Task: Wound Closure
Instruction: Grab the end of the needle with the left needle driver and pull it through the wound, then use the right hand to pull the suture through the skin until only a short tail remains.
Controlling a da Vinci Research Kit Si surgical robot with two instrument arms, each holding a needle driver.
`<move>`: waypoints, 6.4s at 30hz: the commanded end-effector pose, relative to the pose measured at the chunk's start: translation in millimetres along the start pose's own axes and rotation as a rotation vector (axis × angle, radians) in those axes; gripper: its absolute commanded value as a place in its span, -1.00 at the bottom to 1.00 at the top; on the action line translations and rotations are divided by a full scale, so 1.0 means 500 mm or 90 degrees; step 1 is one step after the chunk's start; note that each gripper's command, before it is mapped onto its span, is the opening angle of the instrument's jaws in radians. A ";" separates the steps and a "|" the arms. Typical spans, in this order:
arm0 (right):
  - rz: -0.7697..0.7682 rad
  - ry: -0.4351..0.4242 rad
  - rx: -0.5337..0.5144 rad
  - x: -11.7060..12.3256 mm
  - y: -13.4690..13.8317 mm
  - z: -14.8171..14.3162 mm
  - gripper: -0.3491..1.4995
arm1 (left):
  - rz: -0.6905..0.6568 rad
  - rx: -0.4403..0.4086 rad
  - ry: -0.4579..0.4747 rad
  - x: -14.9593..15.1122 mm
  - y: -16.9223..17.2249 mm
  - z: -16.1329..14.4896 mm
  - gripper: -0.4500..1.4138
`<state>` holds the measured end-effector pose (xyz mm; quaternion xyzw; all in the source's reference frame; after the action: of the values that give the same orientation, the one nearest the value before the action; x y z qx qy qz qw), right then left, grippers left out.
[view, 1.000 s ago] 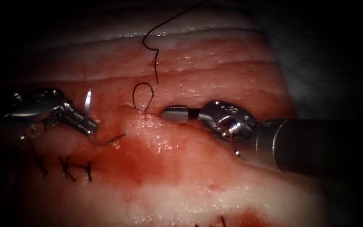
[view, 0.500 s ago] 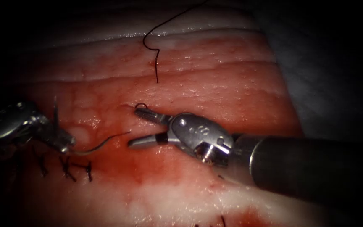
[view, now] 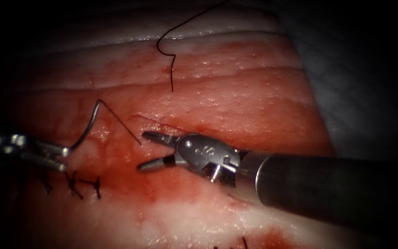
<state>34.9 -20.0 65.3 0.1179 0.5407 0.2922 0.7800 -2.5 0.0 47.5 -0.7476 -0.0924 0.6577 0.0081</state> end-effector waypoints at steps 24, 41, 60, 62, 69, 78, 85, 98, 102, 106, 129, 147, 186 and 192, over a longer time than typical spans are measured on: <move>0.042 -0.011 -0.030 -0.0007 0.0017 0.0042 -0.93 | 0.110 0.051 0.033 0.0087 0.0064 -0.0012 -1.00; 0.126 -0.054 0.000 0.0050 -0.0149 -0.0004 -1.00 | 0.074 0.061 0.009 0.0027 0.0089 -0.0025 -1.00; 0.029 0.021 0.007 0.0106 -0.0155 0.0001 0.31 | 0.032 0.152 -0.044 0.0060 0.0053 -0.0126 -1.00; 0.003 0.019 -0.011 0.0105 -0.0132 -0.0004 0.31 | 0.027 0.169 -0.053 0.0062 0.0040 -0.0146 -1.00; -0.066 0.001 -0.054 0.0087 -0.0070 -0.0002 0.05 | 0.026 0.192 -0.059 0.0055 0.0010 -0.0168 -1.00; -0.086 -0.038 -0.071 0.0050 -0.0023 0.0031 -0.55 | 0.026 0.198 -0.061 0.0032 -0.0007 -0.0152 -1.00; -0.097 -0.090 -0.065 0.0014 -0.0007 0.0043 -1.00 | 0.024 0.198 -0.059 0.0030 -0.0019 -0.0146 -1.00; -0.057 -0.143 -0.022 0.0045 -0.0168 -0.0063 -1.00 | -0.009 0.228 -0.075 -0.0063 -0.0058 -0.0130 -1.00; -0.057 -0.147 -0.013 0.0062 -0.0239 -0.0100 -1.00 | -0.031 0.242 -0.081 -0.0103 -0.0060 -0.0129 -1.00; -0.053 -0.147 -0.007 0.0079 -0.0303 -0.0135 -1.00 | -0.050 0.249 -0.084 -0.0144 -0.0039 -0.0124 -1.00; -0.136 0.019 0.018 0.0103 -0.0119 -0.0110 0.58 | -0.031 0.271 -0.161 -0.0147 -0.0075 -0.0157 -1.00; -0.189 -0.039 0.000 0.0016 -0.0003 0.0037 -0.24 | -0.030 0.276 -0.168 -0.0153 -0.0080 -0.0161 -1.00; -0.201 0.043 0.034 0.0115 -0.0353 -0.0161 0.84 | 0.048 0.396 -0.269 -0.0207 -0.0192 -0.0309 -1.00; -0.211 0.061 0.028 0.0137 -0.0238 -0.0160 0.67 | 0.043 0.396 -0.273 -0.0195 -0.0203 -0.0343 -1.00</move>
<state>32.5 -27.1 50.1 0.0308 0.5950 0.1539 0.7883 12.4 10.1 60.2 -0.5562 0.1371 0.7963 0.1944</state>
